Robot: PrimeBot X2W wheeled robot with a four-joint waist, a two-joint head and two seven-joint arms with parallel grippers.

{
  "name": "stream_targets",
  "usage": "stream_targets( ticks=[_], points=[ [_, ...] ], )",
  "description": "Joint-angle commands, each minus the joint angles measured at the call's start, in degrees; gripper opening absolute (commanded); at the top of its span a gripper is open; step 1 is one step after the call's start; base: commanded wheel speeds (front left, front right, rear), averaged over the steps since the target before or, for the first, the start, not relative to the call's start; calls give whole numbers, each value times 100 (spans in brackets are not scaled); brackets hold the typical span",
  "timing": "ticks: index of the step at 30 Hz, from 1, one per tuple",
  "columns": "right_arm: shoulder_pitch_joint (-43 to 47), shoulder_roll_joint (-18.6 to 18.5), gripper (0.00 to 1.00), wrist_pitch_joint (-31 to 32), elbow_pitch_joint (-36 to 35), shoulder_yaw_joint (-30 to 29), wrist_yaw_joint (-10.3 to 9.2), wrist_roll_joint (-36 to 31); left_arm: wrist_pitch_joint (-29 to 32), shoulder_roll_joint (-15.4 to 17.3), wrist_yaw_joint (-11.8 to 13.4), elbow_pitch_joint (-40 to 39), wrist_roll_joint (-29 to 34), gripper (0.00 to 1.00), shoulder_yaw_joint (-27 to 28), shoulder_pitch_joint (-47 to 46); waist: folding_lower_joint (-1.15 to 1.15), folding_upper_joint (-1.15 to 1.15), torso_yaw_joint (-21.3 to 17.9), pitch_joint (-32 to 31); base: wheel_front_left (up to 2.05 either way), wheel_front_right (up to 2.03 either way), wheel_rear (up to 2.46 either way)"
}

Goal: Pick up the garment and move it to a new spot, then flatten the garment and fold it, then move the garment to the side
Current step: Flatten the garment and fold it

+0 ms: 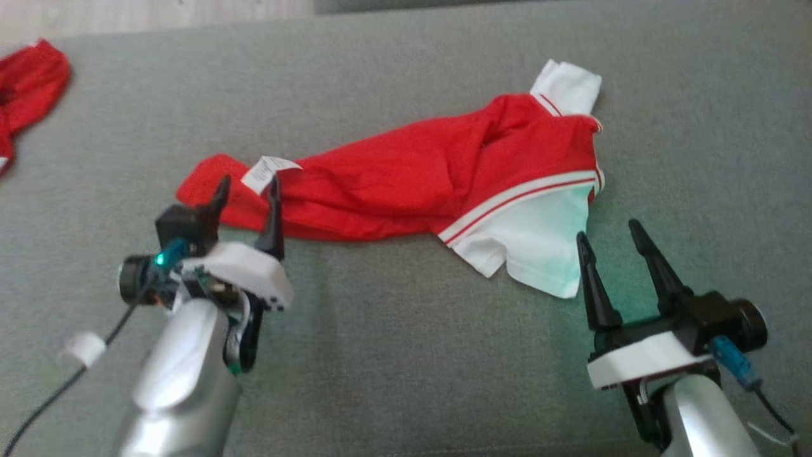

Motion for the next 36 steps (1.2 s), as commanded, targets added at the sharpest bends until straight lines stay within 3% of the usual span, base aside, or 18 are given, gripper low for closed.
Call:
stream_targets(
  ticks=[1,11,12,15,17,28,36],
  points=[
    [-208,-28,100,-62,-204,144,23,-31,21,133,19,26,53,100,154,-350,-2,0,-219,290,0,0,0],
    [-336,-28,100,-62,-233,25,23,-14,-157,320,220,1297,226,100,174,-1183,-2,0,-396,605,0,0,0],
    [-333,-28,100,-62,-235,15,23,-8,-195,320,239,1368,217,95,188,-1218,-2,0,-390,608,0,0,0],
    [-323,-28,100,-62,-235,5,23,16,-317,306,266,1528,196,43,203,-1289,-2,0,-349,592,0,0,0],
    [-325,-28,100,-62,-237,19,23,40,-375,299,276,1620,191,3,195,-1314,-2,0,-312,572,0,0,0],
    [-227,-28,100,-62,-203,12,23,67,-1104,184,292,1489,96,0,237,-1177,-2,0,-120,320,0,0,0],
    [4,-28,100,-62,-147,-132,23,55,-1345,106,603,401,-87,0,532,329,-2,0,134,-44,0,0,0]
  ],
)
